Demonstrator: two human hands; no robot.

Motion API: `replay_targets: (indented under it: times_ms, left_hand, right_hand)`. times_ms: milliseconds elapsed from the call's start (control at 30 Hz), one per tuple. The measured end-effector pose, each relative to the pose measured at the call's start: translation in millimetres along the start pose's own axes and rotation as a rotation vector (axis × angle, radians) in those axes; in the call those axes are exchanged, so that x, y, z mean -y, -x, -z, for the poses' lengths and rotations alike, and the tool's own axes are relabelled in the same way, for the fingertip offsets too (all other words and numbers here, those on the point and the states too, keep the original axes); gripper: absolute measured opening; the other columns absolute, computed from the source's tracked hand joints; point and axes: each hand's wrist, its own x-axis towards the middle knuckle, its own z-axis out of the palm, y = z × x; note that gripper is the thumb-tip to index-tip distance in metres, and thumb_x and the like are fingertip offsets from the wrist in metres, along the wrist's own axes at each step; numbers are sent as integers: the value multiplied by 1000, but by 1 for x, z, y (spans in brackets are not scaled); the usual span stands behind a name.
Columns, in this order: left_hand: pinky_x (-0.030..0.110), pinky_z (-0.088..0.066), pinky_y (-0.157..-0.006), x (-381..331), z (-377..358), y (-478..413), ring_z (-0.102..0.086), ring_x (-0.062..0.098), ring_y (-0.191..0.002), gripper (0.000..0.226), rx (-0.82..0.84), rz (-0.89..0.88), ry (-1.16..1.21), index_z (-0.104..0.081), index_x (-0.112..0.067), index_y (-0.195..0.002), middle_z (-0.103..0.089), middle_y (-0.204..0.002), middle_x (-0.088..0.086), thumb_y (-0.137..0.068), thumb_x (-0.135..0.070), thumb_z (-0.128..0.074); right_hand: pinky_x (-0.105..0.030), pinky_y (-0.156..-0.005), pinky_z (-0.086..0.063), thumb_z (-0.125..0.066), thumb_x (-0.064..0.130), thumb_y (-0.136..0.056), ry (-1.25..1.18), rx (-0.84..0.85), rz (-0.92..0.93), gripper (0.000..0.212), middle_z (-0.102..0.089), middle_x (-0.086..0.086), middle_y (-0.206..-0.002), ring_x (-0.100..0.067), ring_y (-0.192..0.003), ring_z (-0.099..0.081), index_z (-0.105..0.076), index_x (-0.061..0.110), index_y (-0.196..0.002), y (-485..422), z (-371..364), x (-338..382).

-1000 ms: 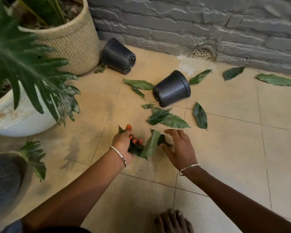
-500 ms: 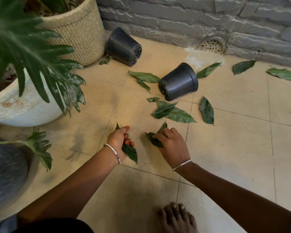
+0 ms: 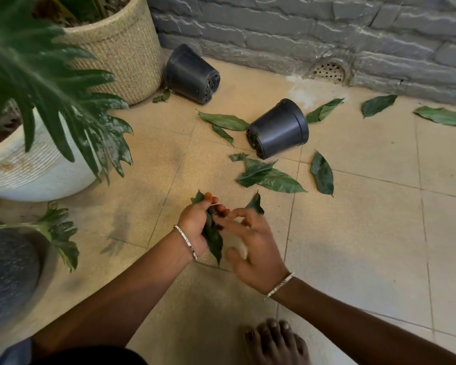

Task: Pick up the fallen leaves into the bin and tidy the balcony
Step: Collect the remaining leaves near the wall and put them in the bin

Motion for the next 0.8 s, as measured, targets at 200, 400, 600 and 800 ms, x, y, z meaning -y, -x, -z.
replay_targets:
  times_ms: [200, 400, 600, 800]
  left_hand:
    - [27, -46, -51, 2, -1, -5, -37, 10, -42, 25, -38, -38, 42, -60, -13, -85, -39, -56, -2, -103, -24, -47]
    - [22, -35, -44, 1, -2, -7, -27, 8, -39, 22, -11, -37, -22, -63, -15, -87, -32, -52, -5, -90, -37, -67]
    - [26, -35, -48, 5, -8, 2, -28, 11, -46, 52, 95, -82, -171, -67, -20, -90, -34, -59, -4, -61, -60, -81]
    - [28, -51, -61, 4, -14, 5, -64, 20, -63, 27, 73, -94, -182, -68, -14, -79, -67, -74, 8, -87, -40, -69]
  right_hand:
    - [-32, -70, -53, -65, 43, -87, 145, -28, -498, 44, -62, 4, -98, -17, -85, -62, -49, 22, -121, -16, 26, -59]
    - [-28, -61, -50, -73, 43, -81, 191, 107, -662, 25, -62, 5, -77, -18, -74, -63, -61, 22, -89, -30, 20, -66]
    - [-21, -57, -53, -75, 20, -82, -75, -197, -435, 17, -65, 12, -67, -3, -59, -63, -59, 26, -79, -37, 20, -39]
    - [-16, -58, -49, -74, 23, -80, -193, -99, -122, 14, -66, 13, -77, -5, -65, -61, -66, 18, -90, -34, 16, -2]
